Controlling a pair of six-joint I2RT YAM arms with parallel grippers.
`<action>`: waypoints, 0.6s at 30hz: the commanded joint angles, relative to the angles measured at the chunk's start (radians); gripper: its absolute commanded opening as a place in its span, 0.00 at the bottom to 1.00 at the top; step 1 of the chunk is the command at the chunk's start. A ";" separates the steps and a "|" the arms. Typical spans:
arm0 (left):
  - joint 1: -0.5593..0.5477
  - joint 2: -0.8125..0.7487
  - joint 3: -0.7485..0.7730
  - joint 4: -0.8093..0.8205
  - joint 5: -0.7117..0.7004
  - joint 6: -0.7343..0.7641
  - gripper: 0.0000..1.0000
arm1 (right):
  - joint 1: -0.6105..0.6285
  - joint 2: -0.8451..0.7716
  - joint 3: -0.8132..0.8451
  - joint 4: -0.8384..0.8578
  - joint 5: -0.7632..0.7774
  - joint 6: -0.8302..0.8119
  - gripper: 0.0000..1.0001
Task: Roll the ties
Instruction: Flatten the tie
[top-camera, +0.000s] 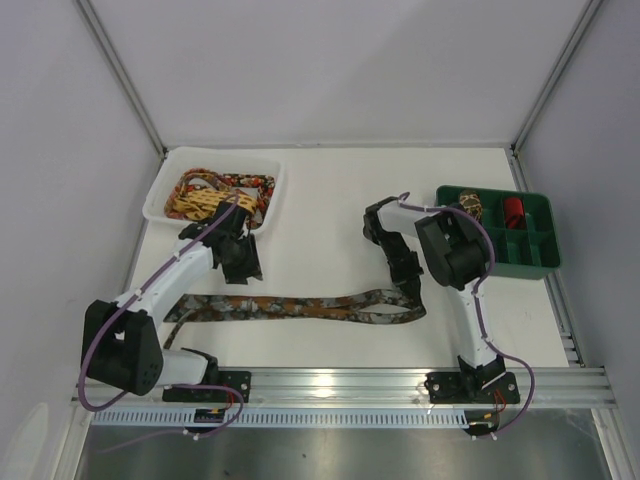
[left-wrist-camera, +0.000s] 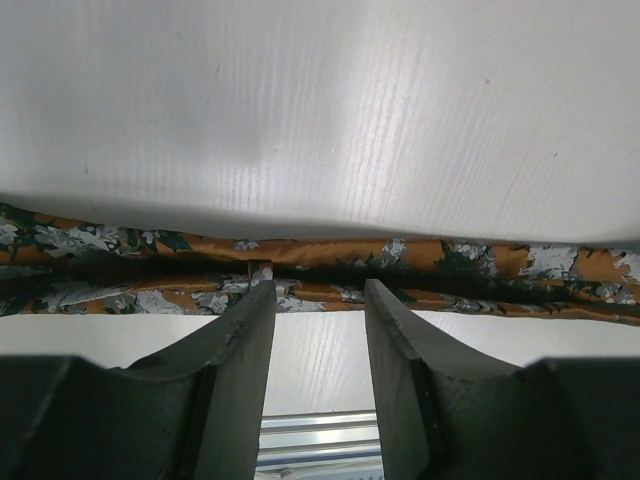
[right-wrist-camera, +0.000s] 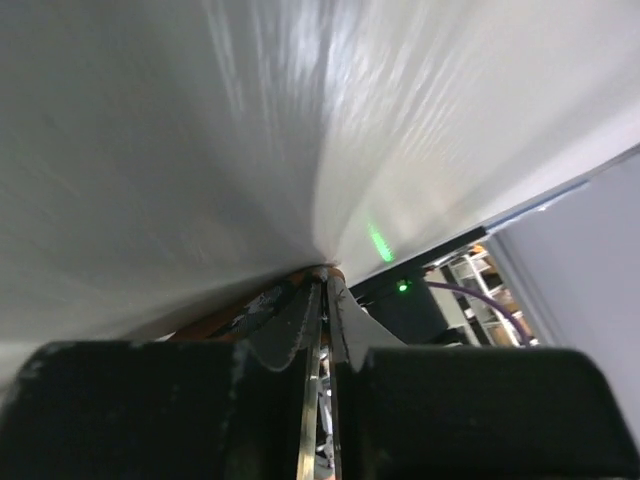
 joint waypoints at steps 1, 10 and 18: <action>-0.030 0.029 0.048 -0.008 0.017 0.023 0.47 | -0.003 0.066 0.043 -0.072 0.101 -0.017 0.10; -0.054 0.028 0.074 -0.048 0.001 0.035 0.48 | -0.002 -0.023 0.170 -0.075 0.193 0.019 0.66; -0.071 -0.020 0.062 -0.033 0.067 0.014 0.51 | 0.050 -0.307 0.258 -0.064 0.198 0.040 0.94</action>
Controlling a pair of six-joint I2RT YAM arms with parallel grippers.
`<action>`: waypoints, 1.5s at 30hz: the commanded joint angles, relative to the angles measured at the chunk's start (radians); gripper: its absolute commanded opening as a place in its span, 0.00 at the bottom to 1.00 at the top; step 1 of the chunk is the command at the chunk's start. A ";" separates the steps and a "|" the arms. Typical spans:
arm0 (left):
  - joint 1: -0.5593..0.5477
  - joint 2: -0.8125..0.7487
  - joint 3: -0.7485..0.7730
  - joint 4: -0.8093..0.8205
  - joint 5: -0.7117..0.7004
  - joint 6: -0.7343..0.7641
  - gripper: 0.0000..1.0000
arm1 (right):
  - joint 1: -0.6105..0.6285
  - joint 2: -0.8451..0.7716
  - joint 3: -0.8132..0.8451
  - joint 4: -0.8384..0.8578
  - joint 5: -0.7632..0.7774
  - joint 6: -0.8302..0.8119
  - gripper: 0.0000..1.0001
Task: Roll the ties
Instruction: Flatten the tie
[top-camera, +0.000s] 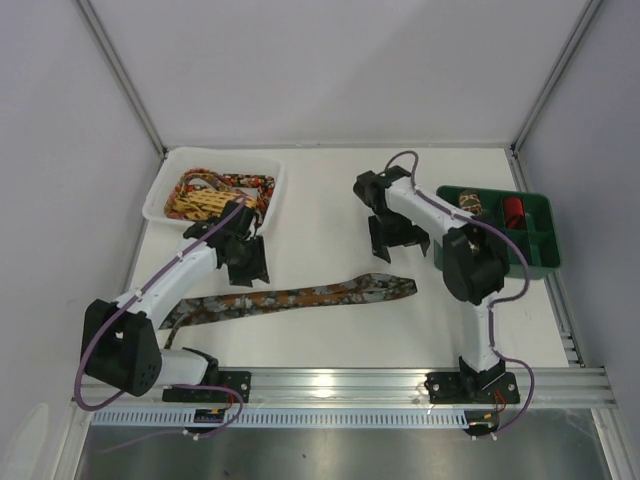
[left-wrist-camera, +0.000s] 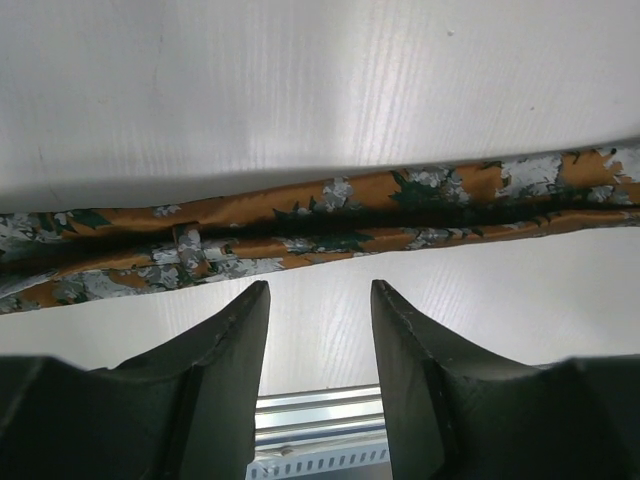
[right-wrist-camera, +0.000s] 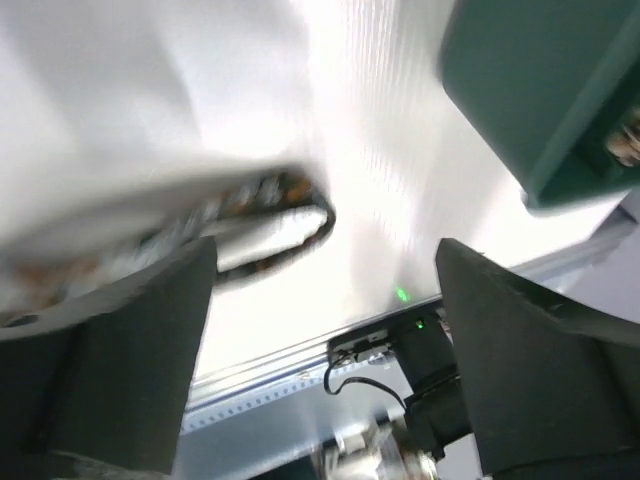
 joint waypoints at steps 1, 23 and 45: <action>-0.011 -0.043 0.023 0.018 0.058 0.004 0.51 | 0.015 -0.224 0.015 -0.094 0.002 0.020 0.99; -0.196 0.158 0.107 0.230 0.237 -0.049 0.20 | -0.092 -0.678 -0.694 0.719 -0.442 0.170 0.35; -0.262 0.477 0.182 0.273 0.267 -0.017 0.06 | -0.089 -0.348 -0.626 0.664 -0.336 0.036 0.02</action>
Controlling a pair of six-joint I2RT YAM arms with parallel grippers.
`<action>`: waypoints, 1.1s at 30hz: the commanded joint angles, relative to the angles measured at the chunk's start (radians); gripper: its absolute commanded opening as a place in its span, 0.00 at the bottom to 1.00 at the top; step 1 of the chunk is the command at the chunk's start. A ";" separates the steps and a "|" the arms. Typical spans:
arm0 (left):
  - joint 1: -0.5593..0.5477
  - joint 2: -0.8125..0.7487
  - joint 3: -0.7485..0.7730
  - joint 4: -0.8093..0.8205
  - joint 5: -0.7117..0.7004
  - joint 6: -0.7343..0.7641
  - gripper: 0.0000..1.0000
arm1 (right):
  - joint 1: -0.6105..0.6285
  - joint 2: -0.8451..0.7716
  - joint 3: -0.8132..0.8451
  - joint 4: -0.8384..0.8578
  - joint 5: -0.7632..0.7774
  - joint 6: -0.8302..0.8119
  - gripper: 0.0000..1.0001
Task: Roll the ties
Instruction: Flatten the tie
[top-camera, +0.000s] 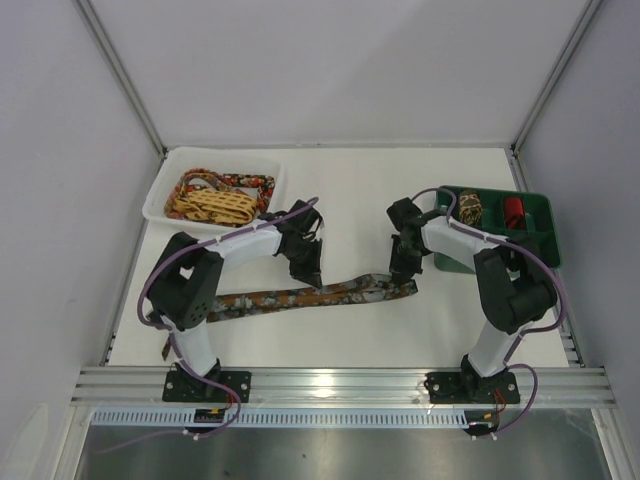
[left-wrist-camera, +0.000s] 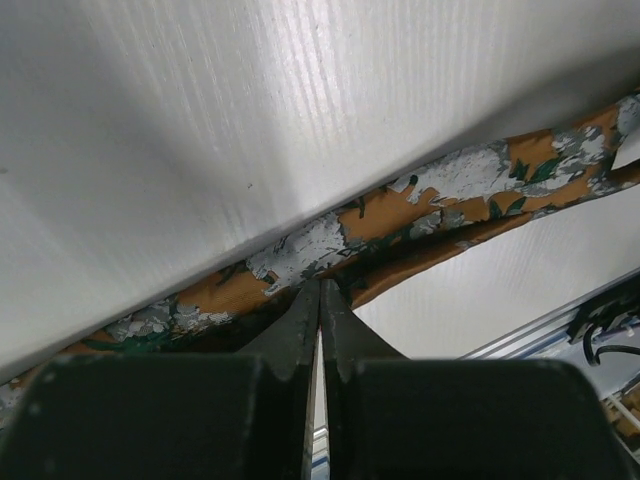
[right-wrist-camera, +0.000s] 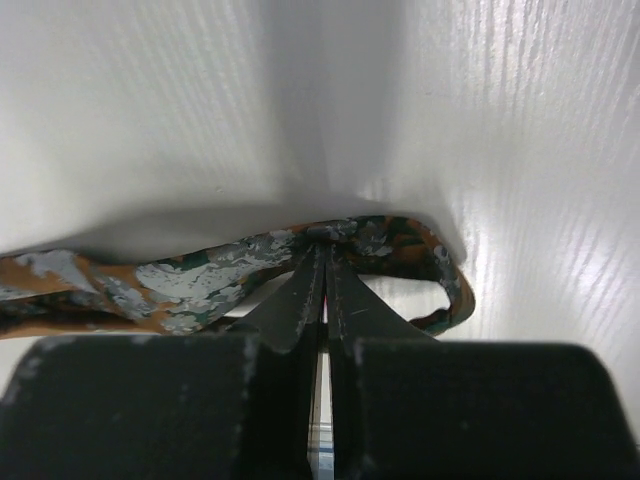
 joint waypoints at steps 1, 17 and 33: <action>-0.007 0.020 -0.027 0.025 0.011 0.019 0.06 | 0.003 0.029 0.014 -0.008 0.070 -0.057 0.02; -0.007 -0.089 -0.062 -0.136 -0.235 0.123 0.13 | 0.026 -0.031 0.176 -0.248 0.259 -0.132 0.10; -0.010 -0.185 -0.008 -0.201 -0.088 0.071 0.31 | 0.037 -0.232 -0.026 -0.180 -0.105 -0.067 0.25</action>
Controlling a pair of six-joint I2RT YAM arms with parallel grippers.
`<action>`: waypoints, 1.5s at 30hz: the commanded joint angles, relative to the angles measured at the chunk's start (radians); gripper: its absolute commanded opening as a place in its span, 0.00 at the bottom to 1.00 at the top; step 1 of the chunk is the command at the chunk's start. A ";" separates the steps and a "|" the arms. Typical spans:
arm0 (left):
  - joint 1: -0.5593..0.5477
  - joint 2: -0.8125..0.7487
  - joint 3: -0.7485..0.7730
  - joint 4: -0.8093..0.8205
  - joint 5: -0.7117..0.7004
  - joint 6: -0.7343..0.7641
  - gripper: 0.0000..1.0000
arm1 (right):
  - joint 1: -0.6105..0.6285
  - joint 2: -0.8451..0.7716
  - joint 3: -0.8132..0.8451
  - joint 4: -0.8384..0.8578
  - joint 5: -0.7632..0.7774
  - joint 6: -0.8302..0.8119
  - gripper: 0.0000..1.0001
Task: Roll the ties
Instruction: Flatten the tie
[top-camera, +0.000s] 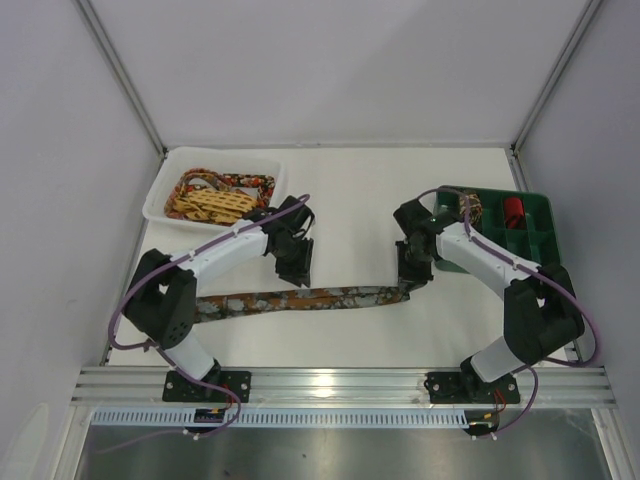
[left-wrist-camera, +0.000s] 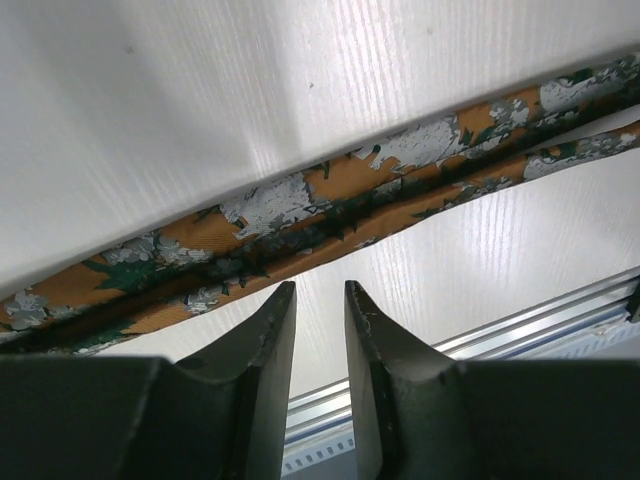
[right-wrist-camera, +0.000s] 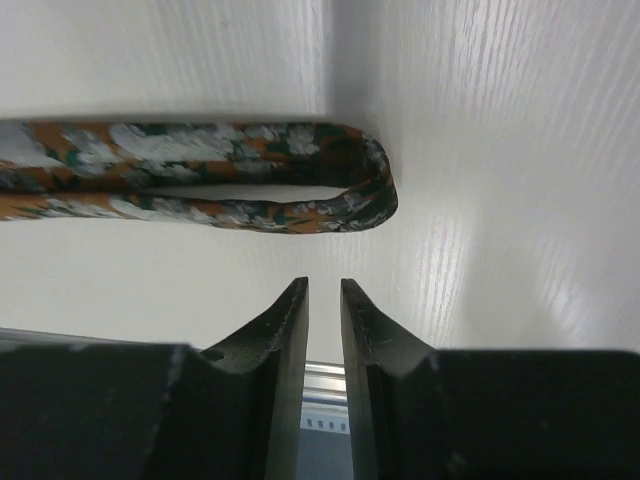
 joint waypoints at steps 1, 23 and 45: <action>-0.003 -0.029 -0.028 -0.010 0.036 -0.008 0.31 | 0.005 -0.031 -0.071 0.073 -0.071 0.019 0.25; 0.236 -0.271 -0.109 -0.293 -0.332 -0.194 0.48 | -0.066 0.087 -0.021 0.044 0.169 -0.007 0.32; 0.860 -0.196 -0.253 -0.344 -0.487 -0.317 0.17 | -0.021 0.014 0.107 -0.005 0.003 -0.024 0.46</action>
